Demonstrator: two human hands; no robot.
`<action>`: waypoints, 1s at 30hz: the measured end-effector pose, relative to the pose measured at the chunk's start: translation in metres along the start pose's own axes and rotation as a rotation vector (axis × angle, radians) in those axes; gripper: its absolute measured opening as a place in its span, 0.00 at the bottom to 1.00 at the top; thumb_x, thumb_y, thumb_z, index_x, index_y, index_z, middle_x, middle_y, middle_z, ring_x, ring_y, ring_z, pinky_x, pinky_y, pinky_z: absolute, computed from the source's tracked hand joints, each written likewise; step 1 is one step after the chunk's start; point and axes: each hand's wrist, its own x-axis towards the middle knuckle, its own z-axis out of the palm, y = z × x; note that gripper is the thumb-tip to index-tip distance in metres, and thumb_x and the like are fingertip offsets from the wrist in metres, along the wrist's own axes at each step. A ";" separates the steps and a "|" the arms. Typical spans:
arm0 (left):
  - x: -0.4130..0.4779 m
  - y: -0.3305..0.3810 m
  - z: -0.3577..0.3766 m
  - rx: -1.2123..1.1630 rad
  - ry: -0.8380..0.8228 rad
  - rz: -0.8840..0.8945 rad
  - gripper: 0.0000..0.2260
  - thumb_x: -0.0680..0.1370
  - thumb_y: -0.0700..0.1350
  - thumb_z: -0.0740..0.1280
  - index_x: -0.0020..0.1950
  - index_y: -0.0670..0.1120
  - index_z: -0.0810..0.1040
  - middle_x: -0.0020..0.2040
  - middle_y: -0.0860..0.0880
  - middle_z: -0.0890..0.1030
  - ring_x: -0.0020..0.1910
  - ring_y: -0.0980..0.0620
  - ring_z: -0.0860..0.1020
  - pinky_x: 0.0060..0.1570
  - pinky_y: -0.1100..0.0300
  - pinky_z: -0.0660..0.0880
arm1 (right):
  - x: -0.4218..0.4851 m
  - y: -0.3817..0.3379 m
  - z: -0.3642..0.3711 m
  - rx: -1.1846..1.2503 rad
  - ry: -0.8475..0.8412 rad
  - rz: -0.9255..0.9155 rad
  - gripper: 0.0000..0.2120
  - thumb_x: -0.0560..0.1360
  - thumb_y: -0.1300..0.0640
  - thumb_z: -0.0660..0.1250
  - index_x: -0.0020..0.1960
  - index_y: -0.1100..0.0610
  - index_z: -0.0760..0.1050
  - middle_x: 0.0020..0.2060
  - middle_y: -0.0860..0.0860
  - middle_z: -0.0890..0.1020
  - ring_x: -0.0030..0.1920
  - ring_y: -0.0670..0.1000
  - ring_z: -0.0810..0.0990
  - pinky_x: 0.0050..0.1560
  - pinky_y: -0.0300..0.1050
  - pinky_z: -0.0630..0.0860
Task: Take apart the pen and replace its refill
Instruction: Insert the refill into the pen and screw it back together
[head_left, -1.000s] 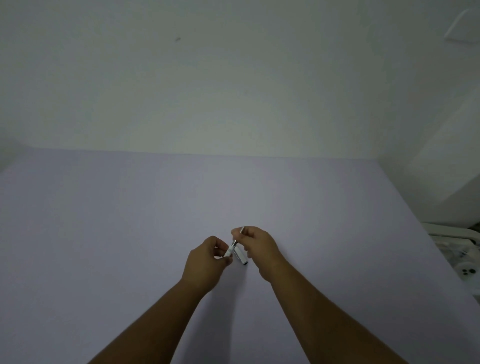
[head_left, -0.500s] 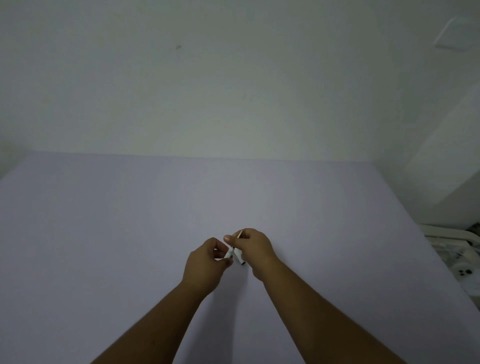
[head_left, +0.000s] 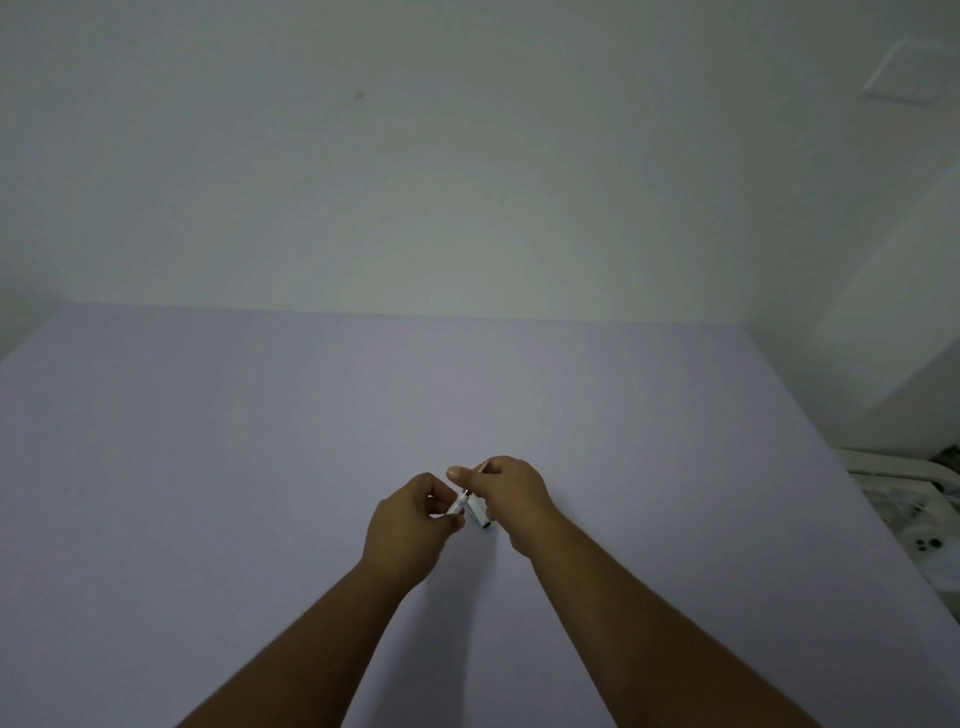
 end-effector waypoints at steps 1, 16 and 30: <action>0.000 0.000 -0.001 -0.008 -0.001 -0.006 0.04 0.72 0.41 0.72 0.45 0.44 0.79 0.47 0.49 0.85 0.48 0.52 0.81 0.37 0.69 0.69 | 0.000 0.000 0.000 0.002 0.001 0.004 0.17 0.69 0.47 0.72 0.31 0.56 0.71 0.29 0.50 0.73 0.30 0.48 0.69 0.40 0.46 0.69; 0.006 0.002 -0.002 -0.008 -0.017 0.003 0.04 0.71 0.41 0.73 0.44 0.46 0.79 0.46 0.50 0.85 0.48 0.54 0.80 0.37 0.69 0.69 | -0.001 0.007 -0.002 0.063 -0.014 0.008 0.12 0.72 0.49 0.69 0.38 0.58 0.77 0.36 0.53 0.77 0.35 0.49 0.72 0.41 0.44 0.70; 0.004 0.002 -0.004 -0.002 -0.017 0.007 0.04 0.71 0.40 0.73 0.43 0.46 0.79 0.46 0.50 0.85 0.47 0.53 0.81 0.36 0.68 0.69 | -0.001 0.012 0.001 0.189 -0.044 0.070 0.15 0.71 0.45 0.69 0.39 0.56 0.73 0.38 0.53 0.75 0.35 0.49 0.70 0.37 0.41 0.68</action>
